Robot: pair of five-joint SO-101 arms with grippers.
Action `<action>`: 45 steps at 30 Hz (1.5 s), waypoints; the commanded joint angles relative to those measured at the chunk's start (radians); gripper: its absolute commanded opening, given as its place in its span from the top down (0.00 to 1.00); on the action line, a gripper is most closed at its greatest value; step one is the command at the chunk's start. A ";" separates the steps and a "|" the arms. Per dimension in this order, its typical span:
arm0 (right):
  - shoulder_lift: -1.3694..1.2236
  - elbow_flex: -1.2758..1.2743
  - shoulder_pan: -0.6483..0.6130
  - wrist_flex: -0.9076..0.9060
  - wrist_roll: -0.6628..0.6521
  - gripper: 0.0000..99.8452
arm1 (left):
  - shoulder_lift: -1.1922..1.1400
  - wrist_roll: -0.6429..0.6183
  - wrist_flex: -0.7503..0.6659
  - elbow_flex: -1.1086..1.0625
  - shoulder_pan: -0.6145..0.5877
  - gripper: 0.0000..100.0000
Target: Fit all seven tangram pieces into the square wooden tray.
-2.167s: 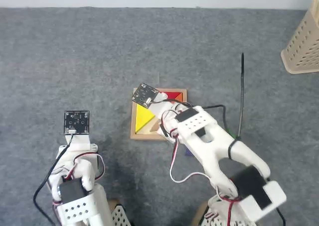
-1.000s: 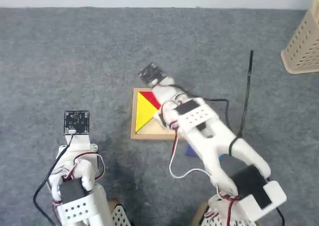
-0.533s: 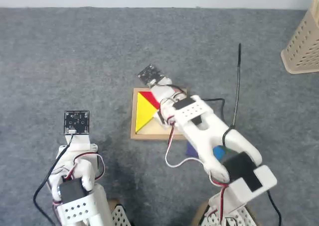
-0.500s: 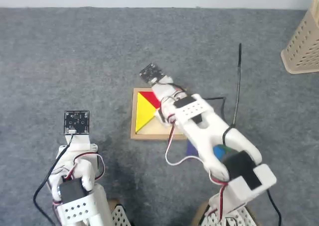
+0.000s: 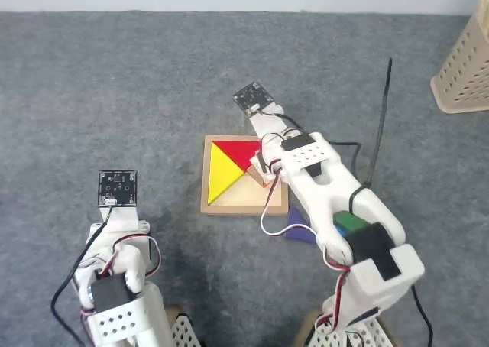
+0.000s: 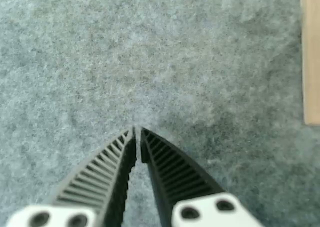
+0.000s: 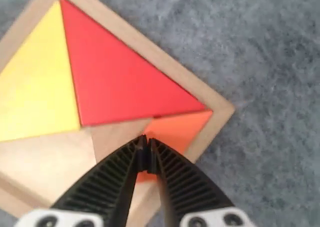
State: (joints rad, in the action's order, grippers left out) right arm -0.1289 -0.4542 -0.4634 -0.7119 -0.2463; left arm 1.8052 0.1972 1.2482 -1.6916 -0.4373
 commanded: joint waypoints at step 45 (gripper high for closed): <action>0.051 -0.012 0.124 -0.335 0.170 0.93 | 0.014 0.005 0.008 0.007 -0.003 0.99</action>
State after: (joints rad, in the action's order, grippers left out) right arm -0.1596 -0.4634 -0.3974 -0.9927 -0.0898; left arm 1.8052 0.1972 1.2482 -1.6916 -0.4373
